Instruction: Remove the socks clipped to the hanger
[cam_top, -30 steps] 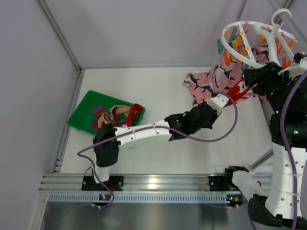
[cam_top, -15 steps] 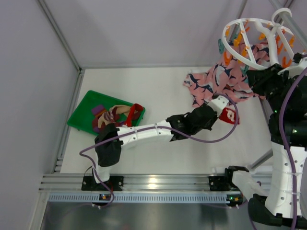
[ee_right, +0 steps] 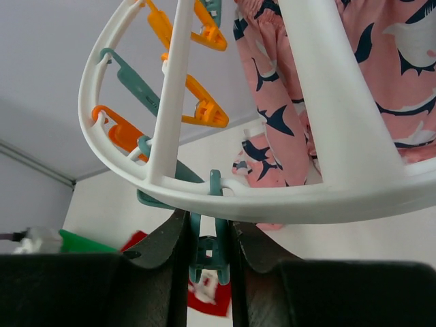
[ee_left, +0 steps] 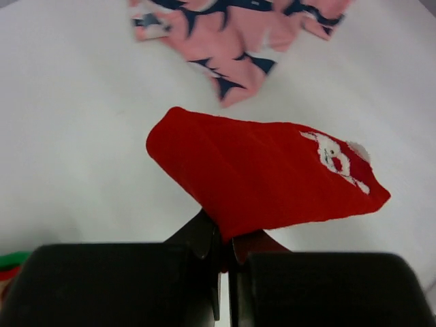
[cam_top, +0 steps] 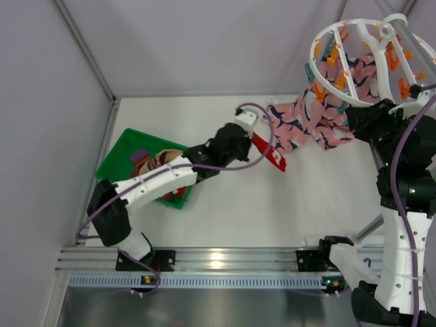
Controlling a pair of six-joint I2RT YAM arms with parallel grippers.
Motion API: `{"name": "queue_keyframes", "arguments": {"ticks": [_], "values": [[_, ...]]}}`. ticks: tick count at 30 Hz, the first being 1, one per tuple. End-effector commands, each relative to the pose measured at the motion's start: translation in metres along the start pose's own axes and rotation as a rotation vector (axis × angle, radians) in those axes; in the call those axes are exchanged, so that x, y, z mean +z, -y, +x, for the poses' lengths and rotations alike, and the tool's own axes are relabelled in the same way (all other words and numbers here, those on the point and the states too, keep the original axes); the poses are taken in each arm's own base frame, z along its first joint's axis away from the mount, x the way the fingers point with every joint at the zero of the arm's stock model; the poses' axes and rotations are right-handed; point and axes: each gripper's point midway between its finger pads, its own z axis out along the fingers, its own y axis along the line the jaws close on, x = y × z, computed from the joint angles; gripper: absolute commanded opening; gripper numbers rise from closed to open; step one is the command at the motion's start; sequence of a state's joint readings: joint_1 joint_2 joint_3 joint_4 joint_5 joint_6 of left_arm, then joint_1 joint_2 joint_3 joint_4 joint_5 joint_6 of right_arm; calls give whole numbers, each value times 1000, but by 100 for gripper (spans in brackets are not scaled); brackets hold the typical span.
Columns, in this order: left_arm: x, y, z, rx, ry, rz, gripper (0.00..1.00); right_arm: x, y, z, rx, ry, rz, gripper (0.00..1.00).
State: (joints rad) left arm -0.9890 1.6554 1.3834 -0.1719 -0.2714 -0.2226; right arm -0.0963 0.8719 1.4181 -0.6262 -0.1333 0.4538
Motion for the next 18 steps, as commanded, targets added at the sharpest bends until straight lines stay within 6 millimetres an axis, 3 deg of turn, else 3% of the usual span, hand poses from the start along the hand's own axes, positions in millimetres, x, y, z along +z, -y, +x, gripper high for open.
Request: {"name": "queue_keyframes", "arguments": {"ticks": [1, 6, 10, 14, 18], "values": [[-54, -61, -35, -129, 100, -75, 0, -6, -8, -6, 8, 40, -43, 0], [-99, -138, -18, -174, 82, -247, 0, -3, -7, 5, 18, 23, -59, 1], [-131, -178, -1, -210, 54, -351, 0, 2, -5, 10, 21, 15, -66, 2], [-149, -210, 24, -261, -5, -452, 0, 5, -4, 14, 24, 4, -69, 4], [-161, -246, 54, -356, -56, -539, 0, 2, -6, 11, 16, 13, -75, 21]]}}
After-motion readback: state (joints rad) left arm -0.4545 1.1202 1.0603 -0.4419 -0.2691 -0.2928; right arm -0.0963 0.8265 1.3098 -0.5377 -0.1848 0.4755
